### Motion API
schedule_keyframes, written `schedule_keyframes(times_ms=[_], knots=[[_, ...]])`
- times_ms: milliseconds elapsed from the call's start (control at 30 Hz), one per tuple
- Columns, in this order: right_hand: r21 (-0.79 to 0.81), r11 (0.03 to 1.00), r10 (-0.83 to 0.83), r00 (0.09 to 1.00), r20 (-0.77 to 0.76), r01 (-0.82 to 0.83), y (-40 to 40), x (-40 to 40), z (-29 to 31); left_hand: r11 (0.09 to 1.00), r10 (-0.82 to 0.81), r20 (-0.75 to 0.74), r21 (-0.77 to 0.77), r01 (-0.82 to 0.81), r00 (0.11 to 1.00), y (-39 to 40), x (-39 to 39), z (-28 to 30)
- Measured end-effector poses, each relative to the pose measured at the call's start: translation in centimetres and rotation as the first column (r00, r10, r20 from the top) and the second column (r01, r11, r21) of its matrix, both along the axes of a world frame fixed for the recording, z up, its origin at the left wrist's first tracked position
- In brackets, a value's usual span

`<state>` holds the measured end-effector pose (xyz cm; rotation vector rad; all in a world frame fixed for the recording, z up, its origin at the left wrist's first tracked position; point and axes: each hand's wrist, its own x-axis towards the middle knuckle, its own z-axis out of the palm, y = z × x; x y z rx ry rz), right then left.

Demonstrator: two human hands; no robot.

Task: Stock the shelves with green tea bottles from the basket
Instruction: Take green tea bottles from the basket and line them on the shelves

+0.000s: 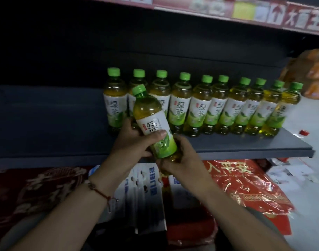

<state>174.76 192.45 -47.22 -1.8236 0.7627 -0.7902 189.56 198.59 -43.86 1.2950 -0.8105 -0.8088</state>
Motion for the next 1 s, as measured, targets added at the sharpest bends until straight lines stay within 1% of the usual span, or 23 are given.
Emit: schedule_keyframes(times_ms=[133, 233, 333, 467, 567, 633, 733, 834, 934, 1000], knots=[[-0.071, 0.997, 0.042, 0.998, -0.038, -0.044, 0.5, 4.7, 0.0, 0.991, 0.130, 0.013, -0.041, -0.130, 0.991, 1.8, 3.7, 0.1], [-0.145, 0.986, 0.079, 0.997, -0.003, -0.079, 1.2, 8.2, 0.1, 0.968, 0.233, 0.020, -0.097, -0.230, 0.972, 3.2, 6.1, 0.1], [-0.193, 0.979, 0.074, 0.997, 0.005, -0.072, 1.7, 11.8, -0.2, 0.942, 0.304, 0.021, -0.156, -0.297, 0.952, 4.3, 8.4, -0.2], [-0.240, 0.969, 0.070, 0.997, 0.042, -0.058, 2.2, 15.9, -0.9, 0.918, 0.368, 0.128, -0.210, -0.337, 0.921, 5.2, 10.9, -0.8], [-0.244, 0.969, 0.070, 0.993, 0.093, -0.045, 1.9, 18.1, -1.6, 0.920, 0.366, 0.216, -0.234, -0.316, 0.905, 5.1, 12.5, -1.1], [-0.231, 0.972, 0.061, 0.992, 0.106, -0.035, 2.1, 19.3, -2.2, 0.925, 0.365, 0.289, -0.222, -0.309, 0.885, 4.6, 13.4, -1.5], [-0.225, 0.974, 0.014, 0.990, 0.140, 0.018, 2.6, 20.4, -3.4, 0.938, 0.347, 0.420, -0.178, -0.299, 0.839, 3.8, 14.2, -2.2], [-0.244, 0.968, -0.011, 0.987, 0.160, 0.051, 2.8, 20.7, -3.7, 0.943, 0.329, 0.473, -0.120, -0.311, 0.818, 3.7, 14.8, -2.7], [-0.223, 0.975, 0.025, 0.983, 0.182, 0.016, 3.1, 20.7, -3.7, 0.957, 0.264, 0.554, -0.048, -0.287, 0.789, 3.7, 15.4, -3.8], [-0.209, 0.978, 0.056, 0.979, 0.196, -0.014, 3.5, 20.3, -3.6, 0.958, 0.239, 0.566, -0.006, -0.286, 0.789, 3.7, 15.8, -4.4]])
